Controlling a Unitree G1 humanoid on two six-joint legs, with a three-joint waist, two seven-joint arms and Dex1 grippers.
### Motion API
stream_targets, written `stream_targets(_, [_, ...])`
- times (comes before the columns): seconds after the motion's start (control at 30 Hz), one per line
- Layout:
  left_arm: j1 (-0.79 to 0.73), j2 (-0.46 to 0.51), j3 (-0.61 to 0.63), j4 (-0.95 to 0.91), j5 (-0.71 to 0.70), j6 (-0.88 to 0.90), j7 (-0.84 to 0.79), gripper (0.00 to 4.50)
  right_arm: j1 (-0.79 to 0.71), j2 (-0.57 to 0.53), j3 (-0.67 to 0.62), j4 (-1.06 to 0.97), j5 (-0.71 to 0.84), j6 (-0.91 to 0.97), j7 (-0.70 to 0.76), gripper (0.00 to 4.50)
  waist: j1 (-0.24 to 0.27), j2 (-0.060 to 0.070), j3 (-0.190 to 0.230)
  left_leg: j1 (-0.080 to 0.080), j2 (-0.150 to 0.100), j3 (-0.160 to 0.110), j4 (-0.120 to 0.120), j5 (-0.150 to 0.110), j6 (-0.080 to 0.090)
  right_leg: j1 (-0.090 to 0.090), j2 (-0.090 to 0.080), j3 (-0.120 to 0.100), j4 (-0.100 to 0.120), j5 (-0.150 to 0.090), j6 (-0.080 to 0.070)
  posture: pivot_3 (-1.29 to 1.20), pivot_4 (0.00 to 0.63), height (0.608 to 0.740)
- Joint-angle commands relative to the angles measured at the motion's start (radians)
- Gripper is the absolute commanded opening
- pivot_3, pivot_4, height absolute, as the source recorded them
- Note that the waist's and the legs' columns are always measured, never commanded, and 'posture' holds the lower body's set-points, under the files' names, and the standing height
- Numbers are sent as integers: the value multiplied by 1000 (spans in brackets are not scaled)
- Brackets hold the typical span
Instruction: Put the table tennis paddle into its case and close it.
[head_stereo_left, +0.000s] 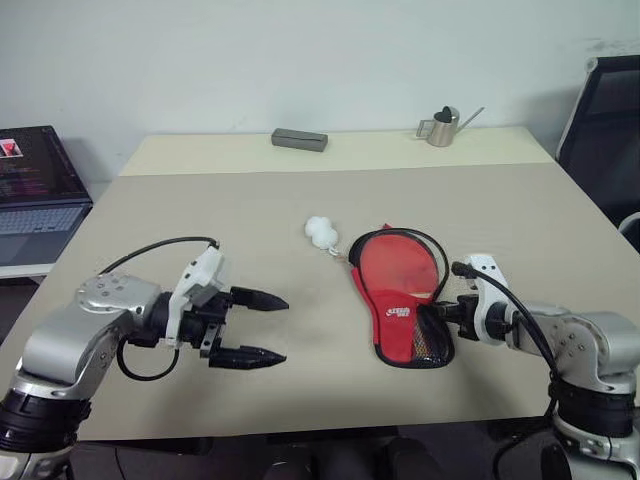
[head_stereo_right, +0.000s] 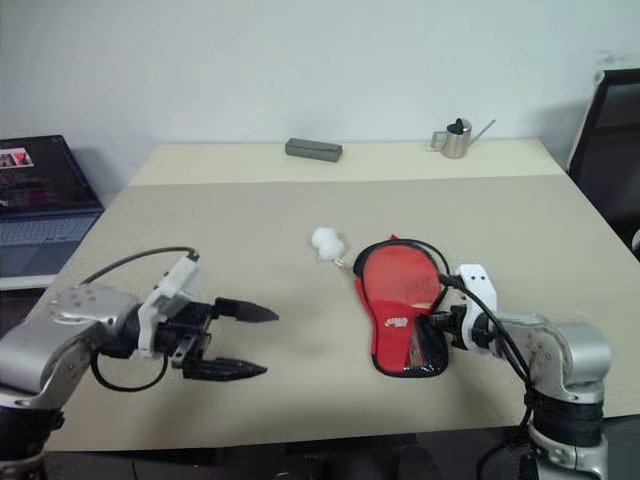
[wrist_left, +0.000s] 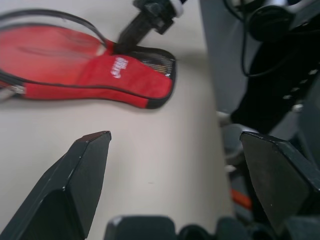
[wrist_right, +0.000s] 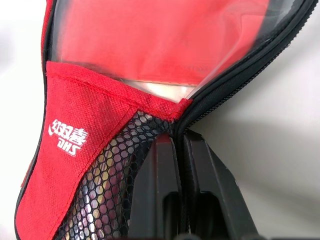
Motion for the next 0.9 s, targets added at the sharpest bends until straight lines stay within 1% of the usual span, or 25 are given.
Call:
stream_targets(0.03, [11, 23, 4, -60, -38, 15, -22, 4500, 53, -9, 3, -56, 121, 28, -51, 45, 2, 0, 0, 0, 0, 0, 0, 0, 0, 0, 0, 0, 0, 0, 0, 0, 150, 740])
stream_targets(0.23, [22, 35, -3, -81, -53, 12, -39, 4500, 127, -52, -20, -94, 300, 28, -154, 45, 5, 0, 0, 0, 0, 0, 0, 0, 0, 1, 0, -1, -1, 0, 0, 0, 150, 740])
stream_targets(0.4, [19, 38, -29, -82, -37, -14, -58, 4500, 200, -93, -60, -123, 468, 28, -256, 45, 7, 0, 0, 0, 0, 0, 0, -1, 1, 1, 0, -1, -1, -1, 1, 0, 150, 740])
stream_targets(0.57, [-3, 30, -54, -63, -28, -31, -69, 4500, 258, -107, -93, -144, 611, 28, -371, 45, 7, -1, 0, 0, 0, 1, 0, -1, 2, 2, 0, -1, -2, -1, 1, 0, 150, 740])
stream_targets(0.9, [-4, 35, -71, -42, -9, -70, -89, 4500, 310, -182, -122, -129, 776, 28, -510, 45, 10, -1, 0, -1, 0, 1, 0, -2, 3, 2, 1, -2, -4, -1, 1, 0, 150, 740])
